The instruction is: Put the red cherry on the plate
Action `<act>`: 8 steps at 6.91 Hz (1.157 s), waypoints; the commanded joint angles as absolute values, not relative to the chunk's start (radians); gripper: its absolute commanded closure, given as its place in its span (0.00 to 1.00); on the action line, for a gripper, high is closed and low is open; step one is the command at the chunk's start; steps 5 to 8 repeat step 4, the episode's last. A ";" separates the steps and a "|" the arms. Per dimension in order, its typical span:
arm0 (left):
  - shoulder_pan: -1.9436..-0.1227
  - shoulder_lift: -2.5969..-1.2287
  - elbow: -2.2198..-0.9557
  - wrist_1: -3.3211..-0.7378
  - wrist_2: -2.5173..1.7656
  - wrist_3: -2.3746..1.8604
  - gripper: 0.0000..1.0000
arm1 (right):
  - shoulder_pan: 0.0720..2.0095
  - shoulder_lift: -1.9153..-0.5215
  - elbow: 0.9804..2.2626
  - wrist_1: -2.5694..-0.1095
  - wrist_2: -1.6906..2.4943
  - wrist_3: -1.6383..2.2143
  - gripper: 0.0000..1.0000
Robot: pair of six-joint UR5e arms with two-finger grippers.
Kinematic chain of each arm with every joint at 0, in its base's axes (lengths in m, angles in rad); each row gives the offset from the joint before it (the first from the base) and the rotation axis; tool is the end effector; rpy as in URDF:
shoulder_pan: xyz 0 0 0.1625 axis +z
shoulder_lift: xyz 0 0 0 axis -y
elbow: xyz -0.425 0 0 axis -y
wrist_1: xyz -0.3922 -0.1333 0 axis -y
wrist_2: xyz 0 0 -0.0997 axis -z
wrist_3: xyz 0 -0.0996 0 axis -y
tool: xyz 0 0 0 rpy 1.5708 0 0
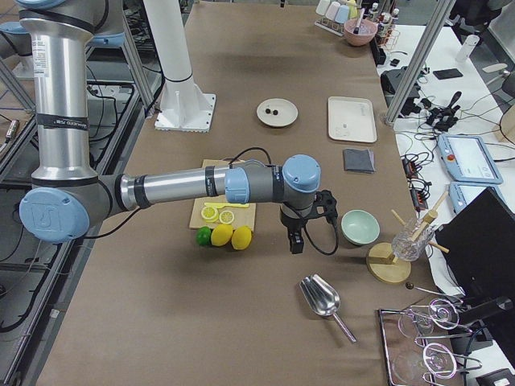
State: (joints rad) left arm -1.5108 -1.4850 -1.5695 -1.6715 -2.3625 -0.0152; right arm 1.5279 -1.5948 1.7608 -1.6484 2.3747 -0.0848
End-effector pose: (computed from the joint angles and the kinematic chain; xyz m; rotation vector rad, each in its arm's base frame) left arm -0.0350 -0.4579 0.6887 -0.0169 0.7917 0.0478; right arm 0.0409 -0.4842 0.5826 0.1005 -0.8023 -0.1562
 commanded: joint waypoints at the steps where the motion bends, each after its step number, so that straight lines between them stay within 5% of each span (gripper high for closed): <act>1: -1.583 -1.508 -1.559 -1.683 -2.361 0.026 0.02 | 1.569 -1.597 1.761 -1.651 2.362 -0.086 0.00; 8: -1.586 -1.514 -1.543 -1.689 -2.356 0.110 0.02 | 1.606 -1.598 1.782 -1.647 2.345 -0.087 0.00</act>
